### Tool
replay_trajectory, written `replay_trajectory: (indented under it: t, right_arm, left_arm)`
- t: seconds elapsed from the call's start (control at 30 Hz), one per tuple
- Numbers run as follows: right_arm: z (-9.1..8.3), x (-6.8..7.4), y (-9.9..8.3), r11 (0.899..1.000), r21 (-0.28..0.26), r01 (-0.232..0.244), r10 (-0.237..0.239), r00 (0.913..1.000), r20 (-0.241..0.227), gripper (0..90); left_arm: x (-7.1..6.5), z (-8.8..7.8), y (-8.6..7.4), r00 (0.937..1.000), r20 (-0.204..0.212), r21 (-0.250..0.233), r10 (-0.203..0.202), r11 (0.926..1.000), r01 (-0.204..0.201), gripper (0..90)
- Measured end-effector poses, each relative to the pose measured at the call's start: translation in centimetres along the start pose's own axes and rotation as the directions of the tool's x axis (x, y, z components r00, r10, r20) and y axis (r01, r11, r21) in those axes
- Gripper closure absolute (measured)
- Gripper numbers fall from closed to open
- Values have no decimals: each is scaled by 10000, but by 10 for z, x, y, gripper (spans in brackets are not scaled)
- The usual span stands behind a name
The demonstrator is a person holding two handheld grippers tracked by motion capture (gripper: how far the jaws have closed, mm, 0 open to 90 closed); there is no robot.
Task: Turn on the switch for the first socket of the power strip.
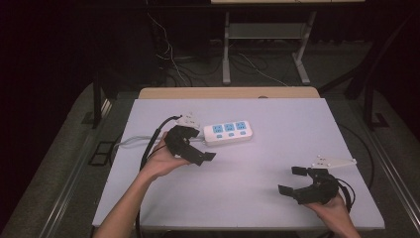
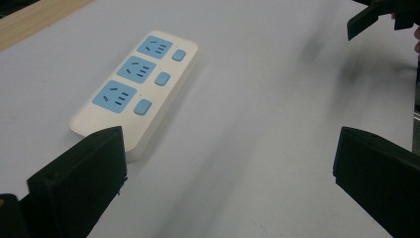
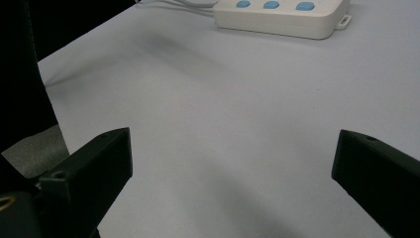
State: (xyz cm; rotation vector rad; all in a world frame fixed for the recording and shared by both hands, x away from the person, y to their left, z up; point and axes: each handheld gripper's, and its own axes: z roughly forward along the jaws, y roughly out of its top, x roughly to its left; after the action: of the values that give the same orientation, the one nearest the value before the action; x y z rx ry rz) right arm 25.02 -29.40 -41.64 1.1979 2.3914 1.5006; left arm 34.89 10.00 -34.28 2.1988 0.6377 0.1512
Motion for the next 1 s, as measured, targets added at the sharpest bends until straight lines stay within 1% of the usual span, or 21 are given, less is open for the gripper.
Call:
replay_trajectory:
  t: [0.5, 0.73, 0.93, 1.0]
  right_arm:
    - [-1, -1, 0, 10000, 16, -11, 11, 10000, -39, 18]
    - [0, 0, 0, 10000, 34, 15, -14, 10000, -56, 18]
    - [0, 0, 0, 10000, 33, 0, 0, 10000, -55, 18]
    - [-1, 0, 0, 10000, 27, 4, -4, 10000, -62, 18]
  left_arm:
    - [12, 17, 16, 9998, 81, 466, 173, 9988, -177, 0]
    - [18, 21, 23, 9996, 79, 661, 283, 9974, -288, 0]
    - [26, 24, 26, 9999, -56, 777, 156, 9969, -152, 1]
    - [28, 24, 28, 9999, -41, 827, 147, 9965, -144, 6]
